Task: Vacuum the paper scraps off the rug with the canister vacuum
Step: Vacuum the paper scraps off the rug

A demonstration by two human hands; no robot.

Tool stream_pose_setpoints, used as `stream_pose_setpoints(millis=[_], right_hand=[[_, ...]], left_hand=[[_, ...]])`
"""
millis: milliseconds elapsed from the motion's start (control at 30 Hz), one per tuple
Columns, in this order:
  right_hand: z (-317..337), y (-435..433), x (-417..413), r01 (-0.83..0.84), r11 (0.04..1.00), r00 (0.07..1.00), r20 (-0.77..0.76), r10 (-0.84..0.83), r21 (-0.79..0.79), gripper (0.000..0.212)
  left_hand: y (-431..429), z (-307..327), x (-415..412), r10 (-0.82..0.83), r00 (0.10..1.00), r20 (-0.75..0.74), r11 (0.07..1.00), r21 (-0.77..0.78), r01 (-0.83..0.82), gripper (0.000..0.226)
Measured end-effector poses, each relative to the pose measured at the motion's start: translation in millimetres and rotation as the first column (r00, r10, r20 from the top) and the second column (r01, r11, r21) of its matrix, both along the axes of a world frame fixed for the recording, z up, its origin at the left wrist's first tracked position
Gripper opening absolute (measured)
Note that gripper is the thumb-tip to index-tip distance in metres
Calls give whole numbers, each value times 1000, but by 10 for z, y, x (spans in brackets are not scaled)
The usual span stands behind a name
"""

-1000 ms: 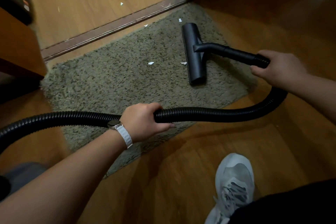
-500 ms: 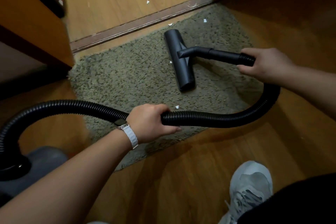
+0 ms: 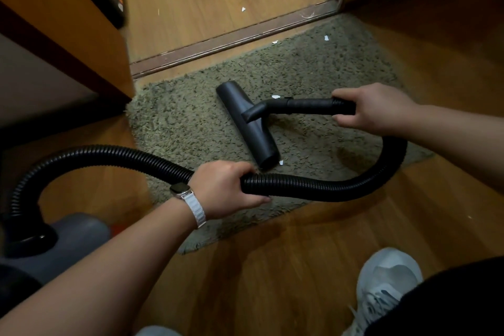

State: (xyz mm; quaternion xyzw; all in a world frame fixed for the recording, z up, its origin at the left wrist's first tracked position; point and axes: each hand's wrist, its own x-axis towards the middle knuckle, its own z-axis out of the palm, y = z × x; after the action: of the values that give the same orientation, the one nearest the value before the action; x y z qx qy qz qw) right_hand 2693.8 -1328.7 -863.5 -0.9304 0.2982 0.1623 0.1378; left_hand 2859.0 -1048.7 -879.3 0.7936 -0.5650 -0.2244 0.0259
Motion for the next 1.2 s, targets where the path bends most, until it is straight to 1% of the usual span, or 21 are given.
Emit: stream_pose_setpoints(millis=[67,200,367,600,700,767,933,1100,1200], right_hand=[[45,-41,-86,71,997,997,-15,-71,12,33],[122,-95,-334,187,982,982,-40,-186,18,37],[174,-156,-678,299,954,952,-58,-299,-10,43],[191,-297,-1103,402,913,912,-56,-406,-65,38],[183,-315,-1164,414,910,909,-45,-415,-39,24],[179,-308,-1151,414,910,910,-29,-414,-17,22],[130,-255,-990,403,913,915,-16,-403,57,36],[52,-249,-765,394,915,919,-14,-395,88,51],[29,-263,-600,358,929,933,-17,-358,87,51]], left_hand=[[-19,10,-1,8,1000,-2,1000,5,-8,58],[-71,-10,-29,17,1000,-10,1000,-2,-17,57],[-235,-36,-89,11,999,-49,999,-43,-13,54],[-375,-51,-261,-33,996,-77,998,-48,30,57],[-399,-56,-263,-24,996,-84,998,-53,20,61],[-402,-59,-255,-22,997,-77,998,-54,18,62],[-379,-39,-245,-3,995,-98,999,-43,-1,56],[-326,-35,-166,47,986,-161,998,-25,-52,57],[-288,-56,-111,68,982,-178,997,-18,-72,57]])
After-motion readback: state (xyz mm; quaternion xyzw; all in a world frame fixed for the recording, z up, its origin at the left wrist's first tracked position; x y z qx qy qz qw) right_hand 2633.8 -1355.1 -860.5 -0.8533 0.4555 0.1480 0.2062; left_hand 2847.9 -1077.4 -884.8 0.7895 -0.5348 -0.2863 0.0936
